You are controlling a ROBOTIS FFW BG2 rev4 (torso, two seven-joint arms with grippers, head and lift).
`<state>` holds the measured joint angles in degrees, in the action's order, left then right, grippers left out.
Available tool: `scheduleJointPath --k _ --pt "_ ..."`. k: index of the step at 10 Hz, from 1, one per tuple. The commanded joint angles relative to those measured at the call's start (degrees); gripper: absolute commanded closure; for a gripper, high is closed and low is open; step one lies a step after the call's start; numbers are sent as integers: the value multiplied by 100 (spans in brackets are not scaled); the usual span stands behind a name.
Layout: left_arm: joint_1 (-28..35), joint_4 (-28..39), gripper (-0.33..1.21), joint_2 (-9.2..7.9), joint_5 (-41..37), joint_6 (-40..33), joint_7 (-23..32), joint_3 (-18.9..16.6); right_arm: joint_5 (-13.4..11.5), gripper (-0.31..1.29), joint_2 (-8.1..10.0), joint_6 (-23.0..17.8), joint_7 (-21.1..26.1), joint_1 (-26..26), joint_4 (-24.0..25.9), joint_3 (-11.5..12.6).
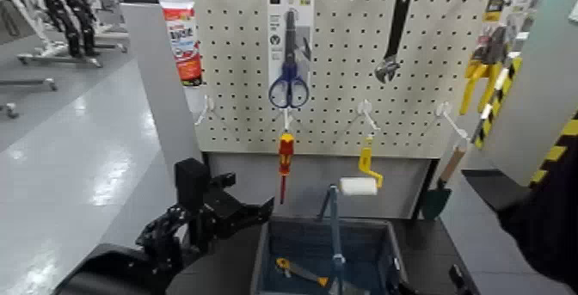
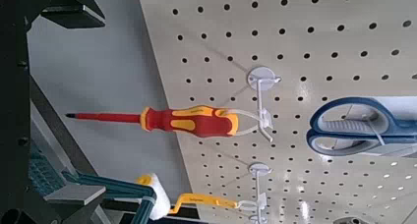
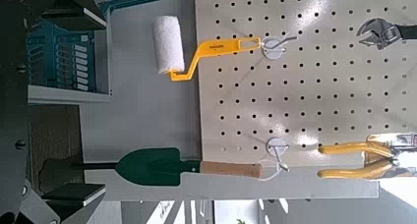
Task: Put the red screwdriver into the crate.
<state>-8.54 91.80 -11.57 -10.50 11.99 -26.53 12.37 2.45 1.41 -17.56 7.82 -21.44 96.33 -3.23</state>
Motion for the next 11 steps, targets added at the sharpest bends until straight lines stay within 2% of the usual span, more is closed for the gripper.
scheduleJointPath --k 1,6,11 --pt "-543 -382 11 -92 -14 23 -186 284 1 13 0 -2 1 17 -17 -20" --pt "-1308 -839 11 -162 13 137 -652 644 18 13 0 -20 1 43 -44 -46" --pt "-1923 -1542 12 -127 -295 -39 -986 908 27 13 18 -46 1 69 -53 -64"
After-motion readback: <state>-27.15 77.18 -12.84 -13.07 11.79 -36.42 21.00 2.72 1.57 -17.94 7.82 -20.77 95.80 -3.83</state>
